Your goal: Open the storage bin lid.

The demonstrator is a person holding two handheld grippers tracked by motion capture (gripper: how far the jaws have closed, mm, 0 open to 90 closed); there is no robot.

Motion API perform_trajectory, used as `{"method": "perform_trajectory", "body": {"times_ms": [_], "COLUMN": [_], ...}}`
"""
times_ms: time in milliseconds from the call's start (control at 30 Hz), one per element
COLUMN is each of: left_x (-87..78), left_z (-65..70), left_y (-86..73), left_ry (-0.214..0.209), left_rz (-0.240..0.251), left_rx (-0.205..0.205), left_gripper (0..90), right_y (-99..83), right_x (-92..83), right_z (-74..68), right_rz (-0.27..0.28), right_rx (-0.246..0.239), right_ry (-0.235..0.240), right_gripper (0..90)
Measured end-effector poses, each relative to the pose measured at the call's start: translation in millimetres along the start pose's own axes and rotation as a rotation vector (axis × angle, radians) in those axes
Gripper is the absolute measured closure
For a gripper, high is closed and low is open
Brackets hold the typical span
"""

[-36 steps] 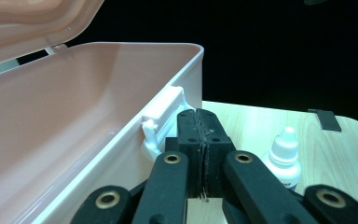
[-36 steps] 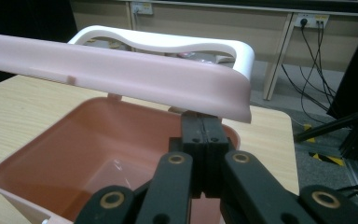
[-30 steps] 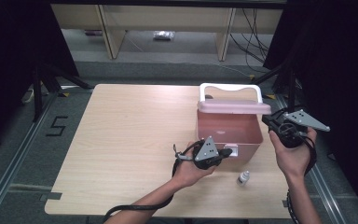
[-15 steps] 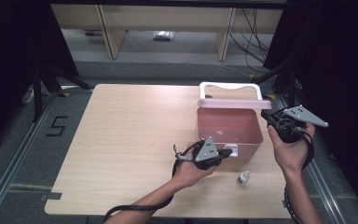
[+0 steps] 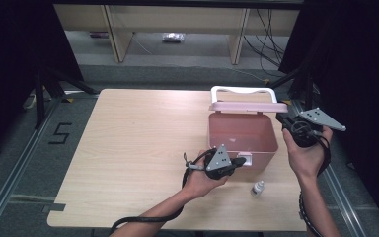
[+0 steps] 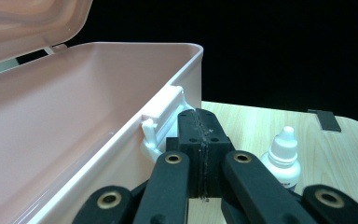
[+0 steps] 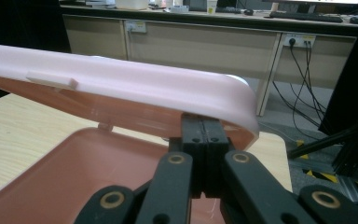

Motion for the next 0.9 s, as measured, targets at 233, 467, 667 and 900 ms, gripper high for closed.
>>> {"method": "perform_trajectory", "body": {"times_ms": [233, 467, 667, 900], "left_x": [0.0, -0.1, -0.1, 0.0], "left_z": [0.0, -0.1, 0.3, 0.3], "left_y": [-0.3, -0.4, -0.4, -0.3], "left_ry": [0.001, 0.002, 0.004, 0.004], "left_rz": [0.002, 0.002, 0.004, 0.003], "left_rx": [-0.001, 0.001, -0.002, -0.002], "left_gripper": [89.5, 89.5, 89.5, 89.5], "right_y": [3.0, 4.7, 5.7, 9.8], "right_x": [3.0, 7.0, 9.8, 13.5], "right_z": [1.3, 2.1, 4.9, 5.4], "right_rz": [0.007, 0.017, 0.025, 0.024], "right_rx": [-0.004, 0.001, -0.023, -0.002], "right_ry": [-0.005, -0.008, -0.017, -0.017], "right_gripper": [90.0, 90.0, 90.0, 90.0]}}
Point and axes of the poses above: each handheld gripper's, and its own axes: x roughly forward along the jaws, y roughly out of its top, z roughly to its right, the point moved 2 cm from there along x, roughly forward along the jaws, and after that the axes turned 15 degrees about y, right-handed, at the moved point
